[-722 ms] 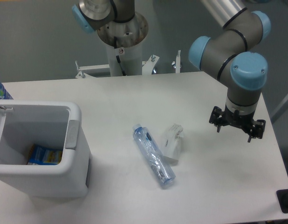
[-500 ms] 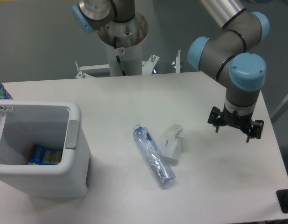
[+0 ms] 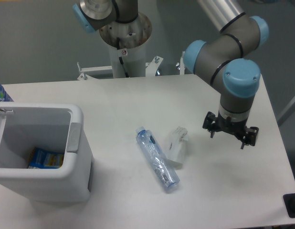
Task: Place the trash in the trash can
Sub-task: 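Move the gripper over the white tissue beside the bottle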
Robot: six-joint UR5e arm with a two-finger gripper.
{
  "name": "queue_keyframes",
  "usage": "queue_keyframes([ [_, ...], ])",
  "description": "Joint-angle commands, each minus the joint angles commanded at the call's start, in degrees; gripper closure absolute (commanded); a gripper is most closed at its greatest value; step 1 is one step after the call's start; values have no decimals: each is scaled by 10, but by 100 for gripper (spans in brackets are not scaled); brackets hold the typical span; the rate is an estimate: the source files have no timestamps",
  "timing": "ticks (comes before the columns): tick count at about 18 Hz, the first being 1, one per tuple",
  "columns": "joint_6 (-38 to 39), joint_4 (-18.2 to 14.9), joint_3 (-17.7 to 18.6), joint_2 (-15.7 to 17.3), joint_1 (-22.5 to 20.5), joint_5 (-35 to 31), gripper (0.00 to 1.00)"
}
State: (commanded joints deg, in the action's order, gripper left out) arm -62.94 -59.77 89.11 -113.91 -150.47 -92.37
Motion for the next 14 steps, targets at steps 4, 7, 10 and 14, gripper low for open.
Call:
queue_keyframes([
  [4,38,80,33,-5,24,4,0],
  [7,41,91,58,3,28,4,0],
  [10,39,93,85,9,36,2,0],
  [14,36,93,120,22,43,2,0],
])
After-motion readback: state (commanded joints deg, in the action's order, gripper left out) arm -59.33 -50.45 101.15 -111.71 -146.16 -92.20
